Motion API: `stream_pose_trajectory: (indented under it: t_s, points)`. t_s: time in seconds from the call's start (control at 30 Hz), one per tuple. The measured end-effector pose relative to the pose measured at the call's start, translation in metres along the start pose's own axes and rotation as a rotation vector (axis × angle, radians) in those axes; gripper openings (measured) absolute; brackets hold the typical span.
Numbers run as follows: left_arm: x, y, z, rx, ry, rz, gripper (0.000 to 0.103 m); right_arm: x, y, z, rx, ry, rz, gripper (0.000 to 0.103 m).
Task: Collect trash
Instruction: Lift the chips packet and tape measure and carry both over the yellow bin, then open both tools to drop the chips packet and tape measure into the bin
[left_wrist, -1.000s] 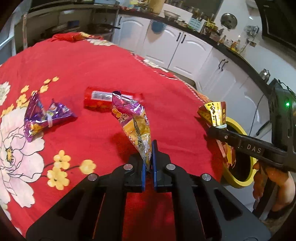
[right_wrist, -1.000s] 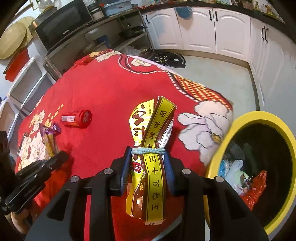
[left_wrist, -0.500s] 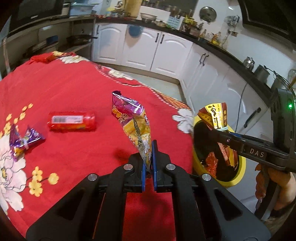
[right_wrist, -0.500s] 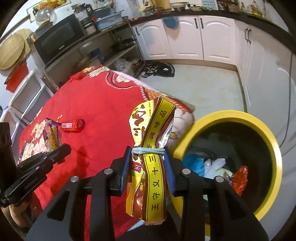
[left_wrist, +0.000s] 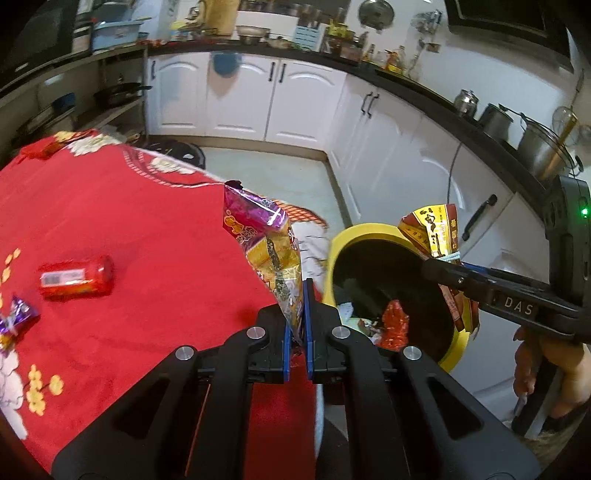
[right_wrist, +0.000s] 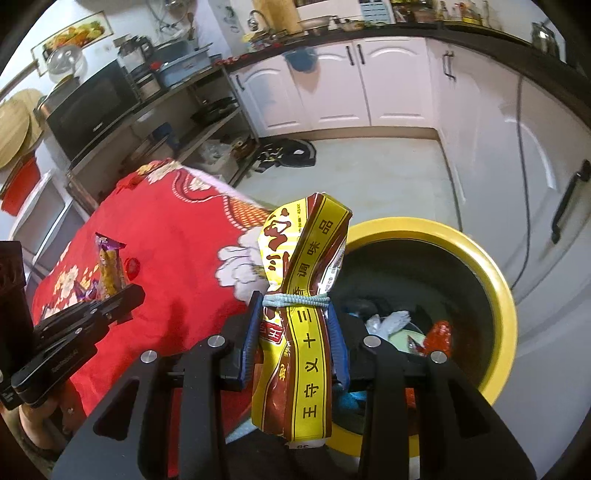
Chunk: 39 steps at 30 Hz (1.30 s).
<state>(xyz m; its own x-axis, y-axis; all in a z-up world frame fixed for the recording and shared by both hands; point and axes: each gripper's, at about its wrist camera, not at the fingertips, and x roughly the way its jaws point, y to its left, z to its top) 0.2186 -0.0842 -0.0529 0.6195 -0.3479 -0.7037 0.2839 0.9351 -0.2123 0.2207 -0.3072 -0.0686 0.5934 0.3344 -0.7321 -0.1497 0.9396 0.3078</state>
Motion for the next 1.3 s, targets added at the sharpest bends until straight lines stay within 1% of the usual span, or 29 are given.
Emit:
stream_pose_trajectory:
  t_s: [0.33,0.63,0.9,1.0,1.07,1.1,1.13,1.17,1.2,1.27,1.3]
  points:
    - [0.022,-0.039,0.013,0.061,0.011,-0.06,0.002,-0.013,-0.041,-0.005,0.092,-0.032,-0.039,0.032]
    - [0.052,-0.07,0.017,0.109,0.06,-0.12,0.002,-0.007,-0.07,-0.01,0.174,-0.031,-0.059,0.032]
    - [0.074,-0.086,0.014,0.137,0.102,-0.132,0.002,-0.002,-0.093,-0.012,0.234,-0.027,-0.075,0.033]
    - [0.08,-0.089,0.013,0.143,0.114,-0.135,0.003,0.0,-0.1,-0.012,0.26,-0.028,-0.073,0.035]
    - [0.084,-0.091,0.013,0.146,0.122,-0.136,0.003,0.0,-0.105,-0.013,0.282,-0.031,-0.084,0.043]
    - [0.085,-0.091,0.012,0.15,0.124,-0.129,0.006,-0.001,-0.108,-0.013,0.296,-0.036,-0.085,0.051]
    - [0.086,-0.091,0.012,0.152,0.125,-0.124,0.019,-0.002,-0.111,-0.014,0.31,-0.041,-0.086,0.056]
    - [0.088,-0.09,0.011,0.152,0.129,-0.116,0.028,-0.002,-0.113,-0.015,0.316,-0.042,-0.089,0.056]
    - [0.089,-0.089,0.011,0.149,0.133,-0.113,0.044,-0.003,-0.115,-0.015,0.32,-0.043,-0.092,0.056]
    - [0.09,-0.086,0.009,0.138,0.137,-0.105,0.048,-0.003,-0.116,-0.016,0.327,-0.045,-0.093,0.057]
    - [0.09,-0.083,0.009,0.135,0.138,-0.096,0.053,-0.003,-0.116,-0.016,0.332,-0.046,-0.092,0.059]
